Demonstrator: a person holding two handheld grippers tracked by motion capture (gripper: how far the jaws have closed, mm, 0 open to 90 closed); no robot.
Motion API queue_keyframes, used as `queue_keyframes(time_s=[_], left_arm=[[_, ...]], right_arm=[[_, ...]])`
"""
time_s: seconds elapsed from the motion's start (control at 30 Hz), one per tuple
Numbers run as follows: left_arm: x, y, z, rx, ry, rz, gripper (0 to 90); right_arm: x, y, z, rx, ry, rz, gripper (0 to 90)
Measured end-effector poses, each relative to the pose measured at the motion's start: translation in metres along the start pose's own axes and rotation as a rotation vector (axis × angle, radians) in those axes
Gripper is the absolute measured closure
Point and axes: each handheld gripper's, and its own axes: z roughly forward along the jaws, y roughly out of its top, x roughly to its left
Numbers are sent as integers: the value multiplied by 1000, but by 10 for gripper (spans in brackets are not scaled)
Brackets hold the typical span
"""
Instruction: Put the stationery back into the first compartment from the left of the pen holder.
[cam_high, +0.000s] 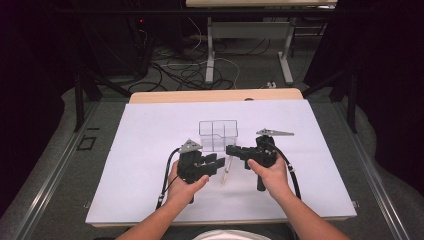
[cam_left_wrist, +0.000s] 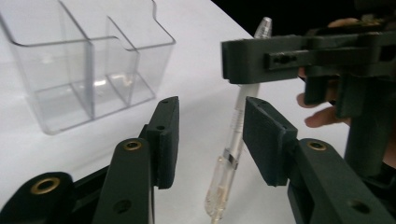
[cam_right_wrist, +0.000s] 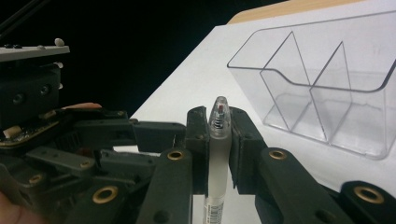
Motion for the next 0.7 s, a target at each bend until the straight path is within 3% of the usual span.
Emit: queue_keyframes(time_s=[0.03,0.07,0.1,0.13,0.2,0.23,0.3,0.5,0.53,0.57,0.6,0.7], left_arm=[[8,4,-4,-11,32,-20,543],[8,4,-4,-11,32,-20,530],[8,4,-4,-11,32,-20,530],[16,7,-7,-20,73,-41,530],[16,7,-7,-20,73,-41,511],[24,11,-11,-26,101,-63,511],[24,11,-11,-26,101,-63,505],[24,11,-11,-26,101,-63,505],[71,20,-24,-45,211,-109,505],[71,20,-24,-45,211,-109,393],[71,20,-24,-45,211,-109,393],[71,20,-24,-45,211,-109,393]], right_arm=[[0,0,0,0,0,0,798],[0,0,0,0,0,0,798],[2,3,2,-7,-19,-37,798],[2,3,2,-7,-19,-37,798],[5,7,7,-10,-21,-53,798],[5,7,7,-10,-21,-53,798],[10,13,12,-17,-20,-74,798],[10,13,12,-17,-20,-74,798],[10,13,12,-17,-20,-74,798],[10,13,12,-17,-20,-74,798],[47,67,42,-34,-37,-228,798],[47,67,42,-34,-37,-228,798]])
